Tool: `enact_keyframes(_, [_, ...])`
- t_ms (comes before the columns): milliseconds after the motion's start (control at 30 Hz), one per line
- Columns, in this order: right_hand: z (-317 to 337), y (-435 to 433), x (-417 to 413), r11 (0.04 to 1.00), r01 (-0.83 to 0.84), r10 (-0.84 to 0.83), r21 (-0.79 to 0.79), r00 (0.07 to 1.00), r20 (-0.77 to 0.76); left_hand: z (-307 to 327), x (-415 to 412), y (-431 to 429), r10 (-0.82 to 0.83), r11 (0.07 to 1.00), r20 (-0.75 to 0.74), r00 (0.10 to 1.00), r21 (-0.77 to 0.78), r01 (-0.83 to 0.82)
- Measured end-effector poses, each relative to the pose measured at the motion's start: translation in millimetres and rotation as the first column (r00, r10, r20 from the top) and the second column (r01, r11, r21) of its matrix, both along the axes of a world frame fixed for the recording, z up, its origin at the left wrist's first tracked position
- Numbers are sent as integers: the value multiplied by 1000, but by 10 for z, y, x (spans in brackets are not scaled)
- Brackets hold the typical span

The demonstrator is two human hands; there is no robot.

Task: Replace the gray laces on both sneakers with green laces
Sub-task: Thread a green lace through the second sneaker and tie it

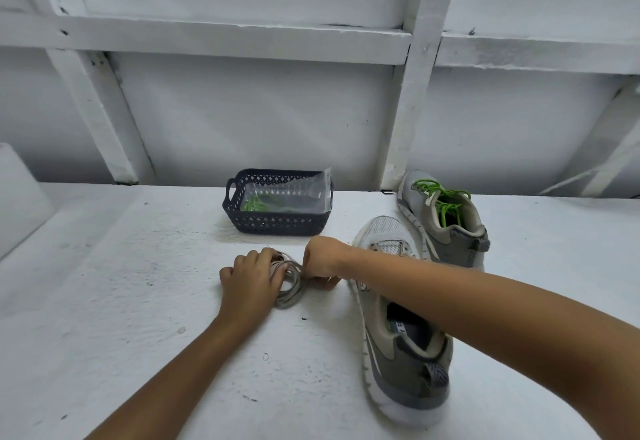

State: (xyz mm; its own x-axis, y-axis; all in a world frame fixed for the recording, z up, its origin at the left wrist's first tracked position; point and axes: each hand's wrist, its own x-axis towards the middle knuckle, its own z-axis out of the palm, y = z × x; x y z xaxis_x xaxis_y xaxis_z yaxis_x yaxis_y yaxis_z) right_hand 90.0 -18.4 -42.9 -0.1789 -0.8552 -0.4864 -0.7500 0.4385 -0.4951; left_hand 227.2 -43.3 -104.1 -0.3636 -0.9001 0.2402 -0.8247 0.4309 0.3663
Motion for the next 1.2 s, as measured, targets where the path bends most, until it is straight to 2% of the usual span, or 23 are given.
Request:
enact_keyframes(267, [132,58,-44,993,-111,115,45,988,-98,60,16,2,-40,998,-16,999,39,41])
enact_keyframes(367, [301,43,-128,993,-120,121,16,988,-91,178,-1,-40,-16,999,-81,997,40,20])
enact_keyframes(533, [763,-155,-445,973,27,-32,-229,999,-17,512,-154,-231,-61,998,-206,977,-4,62])
enact_keyframes(667, [906,-464,-748,903,189,-210,-386,978,-11,737,-471,-497,-107,994,-184,977,-1,109])
enact_keyframes(733, [865,-631,-854,872,252,-284,-419,959,-16,766,-648,-624,-126,991,-133,983,30,131])
enact_keyframes(833, [740,-821,-911,856,294,-341,-425,939,-38,751,-858,-761,-164,979,-140,976,95,179])
enact_keyframes(967, [573,-1003,-919,867,270,-341,-419,934,-104,714,-994,-846,-170,970,-147,974,152,192])
enact_keyframes(1100, [413,-1122,-938,832,260,-401,-490,893,-205,639,-1020,-901,-160,968,-155,975,171,186])
enact_keyframes(1200, [369,-1155,-968,819,301,-426,-489,890,-166,602,-1006,-907,-158,966,-155,975,179,185])
